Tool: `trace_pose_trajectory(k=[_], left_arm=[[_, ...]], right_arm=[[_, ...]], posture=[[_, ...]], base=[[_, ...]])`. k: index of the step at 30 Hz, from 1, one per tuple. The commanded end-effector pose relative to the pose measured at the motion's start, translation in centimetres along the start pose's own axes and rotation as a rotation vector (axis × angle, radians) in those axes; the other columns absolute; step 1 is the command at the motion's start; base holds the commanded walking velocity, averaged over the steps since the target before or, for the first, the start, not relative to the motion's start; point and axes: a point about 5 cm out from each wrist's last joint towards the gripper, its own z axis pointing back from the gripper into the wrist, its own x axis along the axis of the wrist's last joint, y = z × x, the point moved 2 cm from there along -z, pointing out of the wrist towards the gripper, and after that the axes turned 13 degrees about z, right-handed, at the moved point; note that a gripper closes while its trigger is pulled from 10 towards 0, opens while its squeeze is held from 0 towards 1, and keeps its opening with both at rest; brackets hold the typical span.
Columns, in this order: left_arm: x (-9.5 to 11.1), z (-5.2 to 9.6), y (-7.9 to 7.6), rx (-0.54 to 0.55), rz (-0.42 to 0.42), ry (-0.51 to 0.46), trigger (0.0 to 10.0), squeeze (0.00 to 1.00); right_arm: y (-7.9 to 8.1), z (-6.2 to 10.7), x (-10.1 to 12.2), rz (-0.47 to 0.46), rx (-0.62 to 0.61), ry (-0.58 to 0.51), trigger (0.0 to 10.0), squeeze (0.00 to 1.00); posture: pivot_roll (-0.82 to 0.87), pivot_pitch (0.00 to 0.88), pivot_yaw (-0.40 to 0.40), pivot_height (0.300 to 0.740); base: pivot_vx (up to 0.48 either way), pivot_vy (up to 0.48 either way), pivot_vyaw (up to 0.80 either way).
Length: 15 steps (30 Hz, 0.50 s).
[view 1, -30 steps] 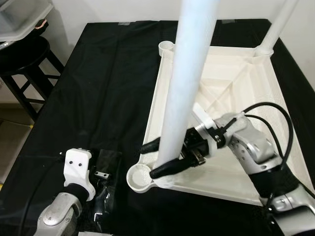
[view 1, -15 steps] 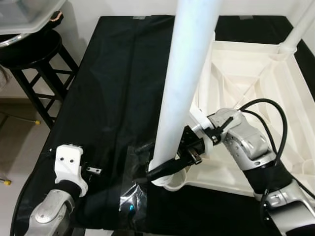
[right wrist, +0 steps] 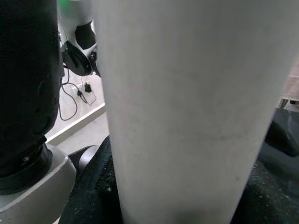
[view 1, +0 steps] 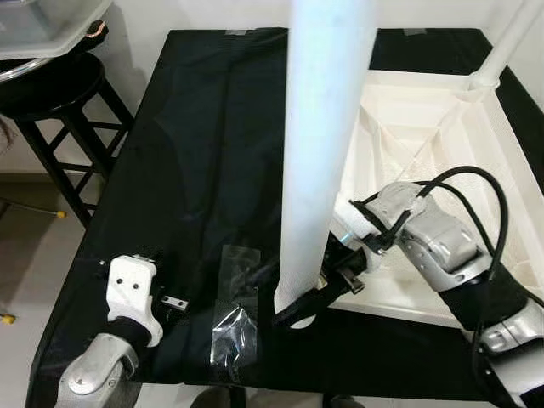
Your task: Building children table
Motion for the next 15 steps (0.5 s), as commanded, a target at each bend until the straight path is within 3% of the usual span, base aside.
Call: trace_pose_trajectory(k=[1,7,15], left_arm=[[0.1,0.4,-0.2,-0.025,-0.009,-0.003,10.0,0.0],[0.4,1.2,-1.2,-0.145,-0.02,-0.002,10.0,0.0],[0.5,1.5,-1.4,-0.176,-0.025,-0.003,10.0,0.0]], right_arm=[[0.7,-0.4,-1.0,-0.051,0.027,0.01,10.0,0.0],[0.2,0.1,-1.2,-0.095,-0.004,-0.039,10.0,0.0],[0.3,0.9,-1.4,-0.159,-0.023,-0.081,10.0,0.0]], posture=[[0.04,0.297,-0.005,0.74],[0.05,0.306,-0.008,0.74],[0.05,0.315,-0.008,0.74]], base=[[0.0,0.0,0.0],[0.0,0.0,0.0],[0.0,0.0,0.0]])
